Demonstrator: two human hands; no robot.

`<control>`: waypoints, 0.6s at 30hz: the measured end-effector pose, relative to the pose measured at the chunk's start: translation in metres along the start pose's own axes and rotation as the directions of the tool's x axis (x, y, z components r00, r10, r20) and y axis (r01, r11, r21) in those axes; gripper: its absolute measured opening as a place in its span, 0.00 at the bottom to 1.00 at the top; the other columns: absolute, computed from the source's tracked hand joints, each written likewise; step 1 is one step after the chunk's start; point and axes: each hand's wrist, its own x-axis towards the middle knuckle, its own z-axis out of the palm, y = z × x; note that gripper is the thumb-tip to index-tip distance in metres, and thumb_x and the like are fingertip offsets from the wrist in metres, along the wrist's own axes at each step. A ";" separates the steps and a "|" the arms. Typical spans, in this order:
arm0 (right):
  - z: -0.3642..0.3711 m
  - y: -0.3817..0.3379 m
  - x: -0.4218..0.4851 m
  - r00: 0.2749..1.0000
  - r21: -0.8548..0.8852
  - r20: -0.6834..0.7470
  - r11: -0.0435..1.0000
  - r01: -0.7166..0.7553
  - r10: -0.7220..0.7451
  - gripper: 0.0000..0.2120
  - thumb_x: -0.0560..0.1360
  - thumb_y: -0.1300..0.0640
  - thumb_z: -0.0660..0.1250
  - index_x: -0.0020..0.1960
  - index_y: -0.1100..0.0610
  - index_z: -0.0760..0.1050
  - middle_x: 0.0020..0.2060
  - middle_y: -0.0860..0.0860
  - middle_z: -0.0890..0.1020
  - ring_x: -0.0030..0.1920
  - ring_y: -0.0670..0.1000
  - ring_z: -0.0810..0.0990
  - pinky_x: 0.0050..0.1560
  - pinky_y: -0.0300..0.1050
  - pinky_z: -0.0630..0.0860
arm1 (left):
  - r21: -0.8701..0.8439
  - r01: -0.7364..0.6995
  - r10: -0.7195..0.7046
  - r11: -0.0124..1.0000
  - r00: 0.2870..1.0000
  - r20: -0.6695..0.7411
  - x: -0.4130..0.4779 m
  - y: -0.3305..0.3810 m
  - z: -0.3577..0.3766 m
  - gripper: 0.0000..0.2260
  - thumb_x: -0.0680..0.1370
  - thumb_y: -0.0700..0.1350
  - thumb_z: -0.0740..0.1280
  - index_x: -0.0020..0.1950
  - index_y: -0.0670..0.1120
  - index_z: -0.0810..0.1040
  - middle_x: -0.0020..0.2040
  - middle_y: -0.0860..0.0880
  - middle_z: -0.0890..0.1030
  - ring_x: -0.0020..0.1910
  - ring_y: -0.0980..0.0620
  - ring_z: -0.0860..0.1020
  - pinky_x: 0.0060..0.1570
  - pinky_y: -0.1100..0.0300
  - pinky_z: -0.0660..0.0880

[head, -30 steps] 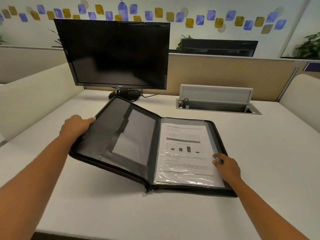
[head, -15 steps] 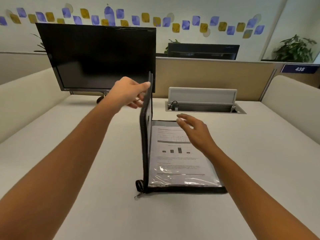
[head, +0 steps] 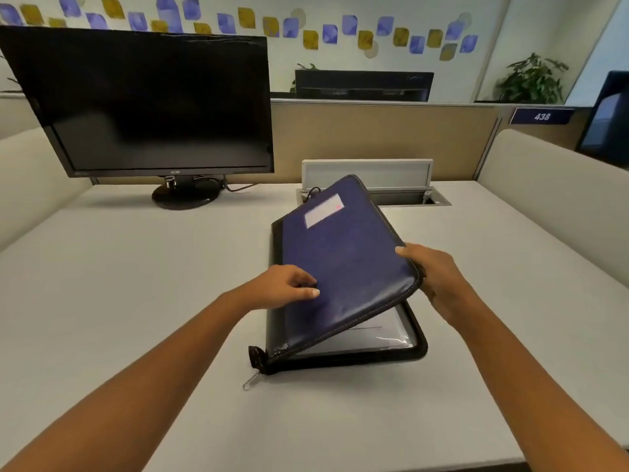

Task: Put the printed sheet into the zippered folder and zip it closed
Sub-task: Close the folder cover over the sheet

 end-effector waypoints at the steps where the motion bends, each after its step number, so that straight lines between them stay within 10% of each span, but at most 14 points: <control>1: -0.010 0.012 0.002 0.998 0.010 -0.019 0.999 -0.051 0.052 0.10 0.74 0.61 0.64 0.53 0.60 0.79 0.44 0.51 0.84 0.43 0.50 0.82 0.37 0.35 0.77 | 0.034 -0.006 0.005 0.999 0.999 0.033 -0.001 -0.009 0.007 0.19 0.75 0.53 0.65 0.64 0.47 0.73 0.66 0.49 0.73 0.63 0.52 0.72 0.58 0.64 0.66; 8: -0.031 0.091 0.006 0.968 -0.146 -0.088 0.958 -0.247 0.236 0.17 0.73 0.65 0.66 0.62 0.62 0.74 0.56 0.58 0.80 0.52 0.57 0.80 0.53 0.47 0.75 | 0.230 -0.040 0.011 0.972 0.992 0.128 -0.005 -0.040 0.047 0.29 0.76 0.57 0.62 0.74 0.55 0.56 0.77 0.53 0.52 0.75 0.52 0.50 0.73 0.48 0.49; 18: -0.006 0.122 0.001 0.977 -0.533 -0.151 0.845 0.046 -0.148 0.18 0.76 0.55 0.64 0.64 0.60 0.70 0.57 0.55 0.78 0.51 0.50 0.75 0.52 0.38 0.69 | 0.366 -0.049 0.039 0.929 0.999 0.034 -0.001 -0.053 0.072 0.26 0.79 0.58 0.52 0.75 0.56 0.48 0.77 0.53 0.46 0.75 0.51 0.41 0.72 0.47 0.39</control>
